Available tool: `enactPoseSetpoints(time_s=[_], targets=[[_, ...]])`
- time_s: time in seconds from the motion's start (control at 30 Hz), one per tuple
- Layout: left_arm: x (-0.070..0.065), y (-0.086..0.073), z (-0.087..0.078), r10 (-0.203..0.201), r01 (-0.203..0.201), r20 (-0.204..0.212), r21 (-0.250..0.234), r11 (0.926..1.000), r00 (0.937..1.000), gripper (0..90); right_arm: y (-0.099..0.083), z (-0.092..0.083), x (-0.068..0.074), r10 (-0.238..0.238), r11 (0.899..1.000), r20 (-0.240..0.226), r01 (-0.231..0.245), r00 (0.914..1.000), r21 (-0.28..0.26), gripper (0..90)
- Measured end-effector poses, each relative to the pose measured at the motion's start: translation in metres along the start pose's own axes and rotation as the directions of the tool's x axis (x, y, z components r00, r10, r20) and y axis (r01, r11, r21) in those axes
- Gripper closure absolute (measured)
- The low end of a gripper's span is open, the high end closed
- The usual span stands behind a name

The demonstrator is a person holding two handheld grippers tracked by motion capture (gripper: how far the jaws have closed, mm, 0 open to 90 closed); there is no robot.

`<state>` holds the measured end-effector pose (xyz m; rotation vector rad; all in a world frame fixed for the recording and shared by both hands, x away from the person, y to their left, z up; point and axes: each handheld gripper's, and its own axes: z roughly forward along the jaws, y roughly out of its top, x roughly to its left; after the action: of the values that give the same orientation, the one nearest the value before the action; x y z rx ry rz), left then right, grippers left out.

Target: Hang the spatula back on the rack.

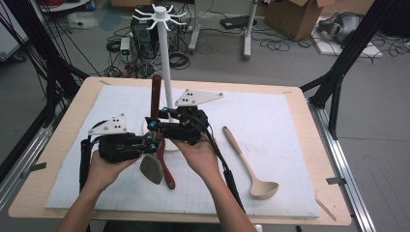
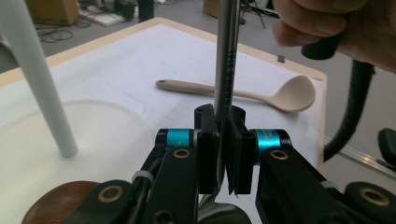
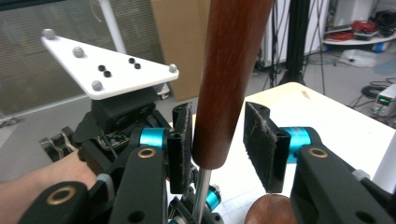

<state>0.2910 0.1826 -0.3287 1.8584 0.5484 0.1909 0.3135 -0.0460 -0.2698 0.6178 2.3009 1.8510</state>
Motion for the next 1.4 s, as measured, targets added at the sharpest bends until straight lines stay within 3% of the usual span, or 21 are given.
enactPoseSetpoints(time_s=[0.13,0.27,0.3,0.37,0.43,0.57,0.67,0.8,1.03,1.27,1.4], targets=[[0.0,0.0,0.0,-0.01,0.01,-0.028,-0.013,0.9999,0.9996,83.7,0.0,0.003,0.001,0.0,1.0,-0.002,0.0,1.0,-0.003,71.2],[0.002,-0.003,0.0,-0.027,0.026,-0.017,-0.03,0.9992,0.9995,79.7,0.001,0.005,-0.006,0.025,1.0,-0.076,-0.025,0.9968,0.001,73.3],[0.003,-0.004,-0.001,-0.04,0.04,0.003,-0.034,0.9986,0.9992,79.7,0.001,0.005,-0.006,0.025,1.0,-0.076,-0.025,0.9968,0.001,73.3],[0.004,-0.005,-0.005,-0.039,0.039,-0.018,-0.043,0.9983,0.9991,65.8,0.004,0.005,-0.009,-0.025,0.999,-0.074,0.027,0.9969,0.018,73.6],[0.004,-0.006,-0.01,-0.034,0.033,-0.025,-0.048,0.9983,0.9991,62.9,0.006,0.004,-0.011,-0.034,0.999,-0.079,0.036,0.9963,0.022,73.6],[0.006,-0.01,-0.021,-0.026,0.023,-0.059,-0.053,0.9983,0.9979,53.8,0.018,0.002,-0.023,-0.018,0.999,-0.142,0.023,0.9898,0.031,73.6],[0.01,-0.014,-0.029,-0.032,0.026,-0.09,-0.066,0.9974,0.9955,46.0,0.028,0.003,-0.028,-0.045,0.998,-0.146,0.052,0.9883,0.043,73.6],[0.016,-0.017,-0.038,-0.049,0.04,-0.117,-0.083,0.9957,0.9919,39.3,0.04,0.004,-0.034,-0.044,0.998,-0.172,0.052,0.984,0.042,73.6],[0.026,-0.025,-0.054,-0.044,0.032,-0.181,-0.065,0.9974,0.9825,30.4,0.058,0.006,-0.042,-0.04,0.998,-0.174,0.047,0.9839,0.039,73.6],[0.039,-0.04,-0.065,-0.076,0.067,-0.241,-0.049,0.9966,0.9674,19.5,0.074,0.009,-0.048,-0.033,0.998,-0.176,0.042,0.9838,0.051,73.6],[0.043,-0.043,-0.069,-0.083,0.074,-0.279,-0.045,0.9963,0.9568,19.0,0.083,0.012,-0.049,-0.045,0.997,-0.172,0.055,0.9841,0.049,73.6]])
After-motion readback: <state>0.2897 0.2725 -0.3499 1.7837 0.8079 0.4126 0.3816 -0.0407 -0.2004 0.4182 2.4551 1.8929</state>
